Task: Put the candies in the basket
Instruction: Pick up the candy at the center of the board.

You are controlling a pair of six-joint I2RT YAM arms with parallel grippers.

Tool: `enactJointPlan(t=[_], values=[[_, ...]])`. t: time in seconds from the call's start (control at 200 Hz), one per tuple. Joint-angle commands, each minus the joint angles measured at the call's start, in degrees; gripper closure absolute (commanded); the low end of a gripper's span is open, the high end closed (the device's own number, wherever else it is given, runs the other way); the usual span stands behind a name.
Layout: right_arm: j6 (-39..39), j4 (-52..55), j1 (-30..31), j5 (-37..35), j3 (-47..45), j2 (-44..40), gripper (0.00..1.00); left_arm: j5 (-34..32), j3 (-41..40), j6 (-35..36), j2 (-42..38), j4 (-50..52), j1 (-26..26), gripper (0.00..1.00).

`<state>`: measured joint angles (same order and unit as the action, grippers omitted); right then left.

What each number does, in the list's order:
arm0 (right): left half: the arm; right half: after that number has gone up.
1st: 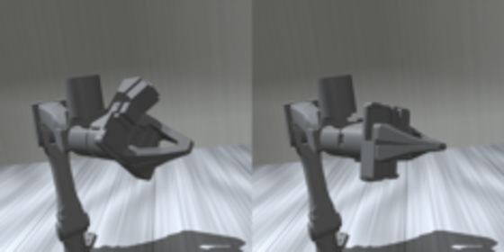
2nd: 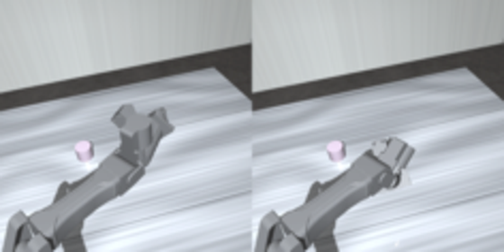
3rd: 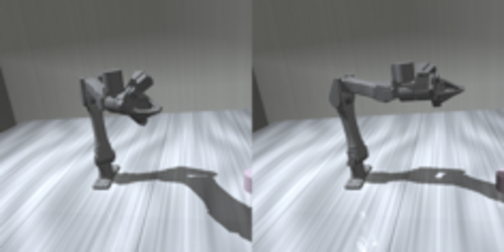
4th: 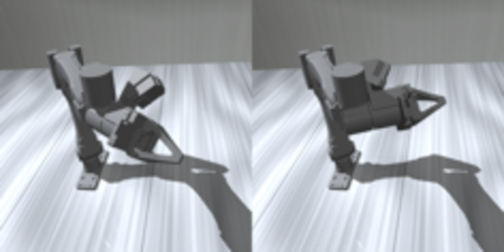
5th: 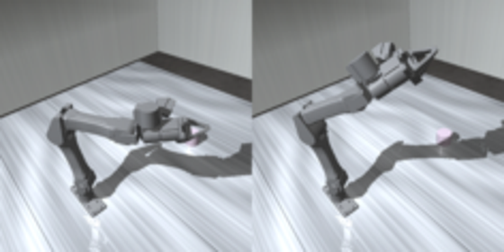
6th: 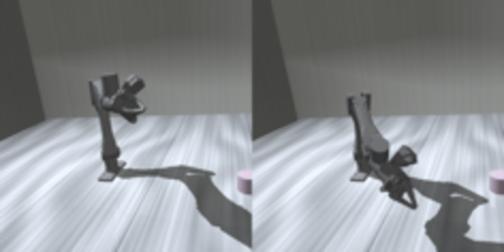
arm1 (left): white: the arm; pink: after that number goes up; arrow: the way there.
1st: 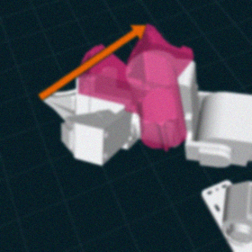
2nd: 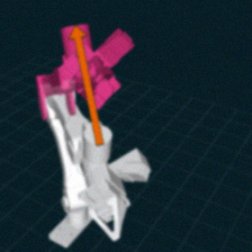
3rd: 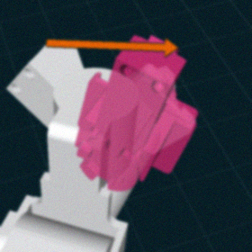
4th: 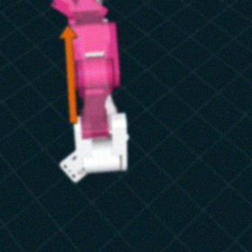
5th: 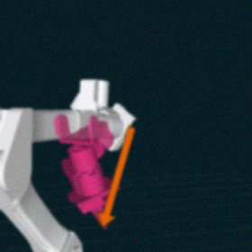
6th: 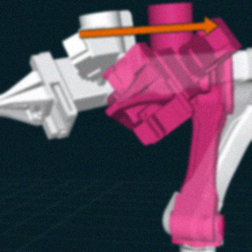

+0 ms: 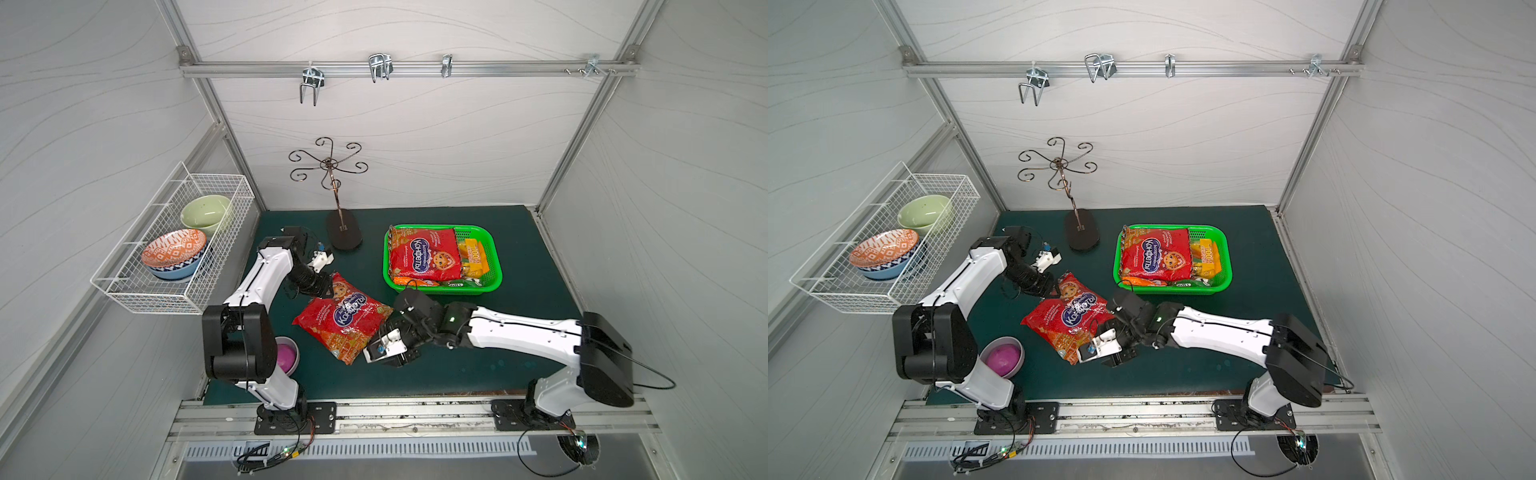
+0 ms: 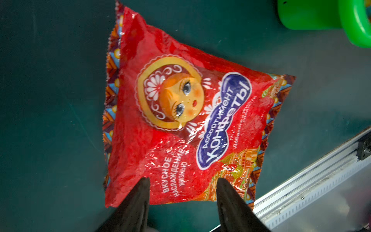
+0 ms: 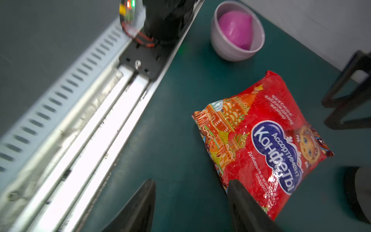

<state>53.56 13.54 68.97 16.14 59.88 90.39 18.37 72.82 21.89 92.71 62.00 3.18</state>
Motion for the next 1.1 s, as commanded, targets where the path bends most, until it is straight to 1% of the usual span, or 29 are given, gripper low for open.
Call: enactJointPlan(t=[0.0,0.14,0.2,0.27,0.335,0.425,0.49,0.515,0.55,0.635,0.71,0.725,0.735,0.8,0.855,0.945,1.015,1.095], values=[[10.7,-7.4,2.1,-9.0,-0.9,5.2,0.38,0.0,-0.4,1.5,2.6,-0.5,2.2,0.45],[11.0,-16.4,2.2,-10.7,-1.2,10.4,0.38,-1.5,-0.8,1.4,3.4,-2.7,3.4,0.45],[11.0,-21.9,2.3,-13.7,-1.6,12.8,0.38,-1.3,-0.4,1.2,4.1,-2.5,4.0,0.45],[14.8,-27.3,2.7,-17.8,-2.6,15.7,0.38,-0.7,0.1,0.8,4.7,-2.0,4.7,0.45],[16.4,-30.6,2.6,-20.1,-3.0,17.4,0.38,-0.4,0.0,0.8,4.7,-1.7,5.2,0.46],[17.7,-31.4,1.8,-20.3,-3.2,19.0,0.39,-0.4,-1.0,1.3,4.2,-2.1,5.5,0.46],[17.7,-32.2,1.0,-18.2,-4.3,19.5,0.41,-0.6,-1.4,1.5,4.2,-2.6,5.6,0.46],[17.6,-32.9,0.8,-17.7,-4.9,19.8,0.44,-0.6,-1.5,1.4,4.3,-2.7,5.7,0.46],[17.4,-34.0,0.5,-17.6,-5.5,20.2,0.52,-0.6,-1.4,1.3,4.5,-2.8,5.7,0.46],[18.2,-37.4,0.6,-18.2,-6.8,20.6,0.75,-0.1,-0.2,0.9,5.7,-2.3,5.7,0.46],[17.1,-38.9,0.5,-19.7,-6.5,20.3,0.96,1.1,1.2,0.5,6.4,-1.4,5.8,0.46],[17.0,-39.1,0.5,-20.1,-6.4,20.0,1.00,1.3,1.4,0.5,6.5,-1.2,5.7,0.46],[16.9,-39.2,0.6,-20.1,-6.4,19.9,1.00,1.5,1.6,0.4,6.6,-1.1,5.8,0.46],[16.7,-37.2,0.4,-19.3,-6.0,17.5,1.00,2.6,2.4,0.7,6.1,-0.6,5.8,0.47],[15.0,-33.1,0.1,-17.6,-4.8,14.3,1.00,3.7,2.8,0.9,5.2,-0.4,5.8,0.47],[11.0,-21.8,-0.8,-13.1,-1.4,8.8,1.00,6.0,3.5,1.7,4.1,0.2,5.7,0.46],[9.1,-11.2,-1.7,-8.8,3.4,5.0,1.00,8.1,4.3,1.9,3.9,1.3,5.8,0.46],[5.3,-4.1,-2.4,-6.8,8.3,1.8,1.00,10.1,5.9,1.8,3.9,2.7,5.7,0.47]])
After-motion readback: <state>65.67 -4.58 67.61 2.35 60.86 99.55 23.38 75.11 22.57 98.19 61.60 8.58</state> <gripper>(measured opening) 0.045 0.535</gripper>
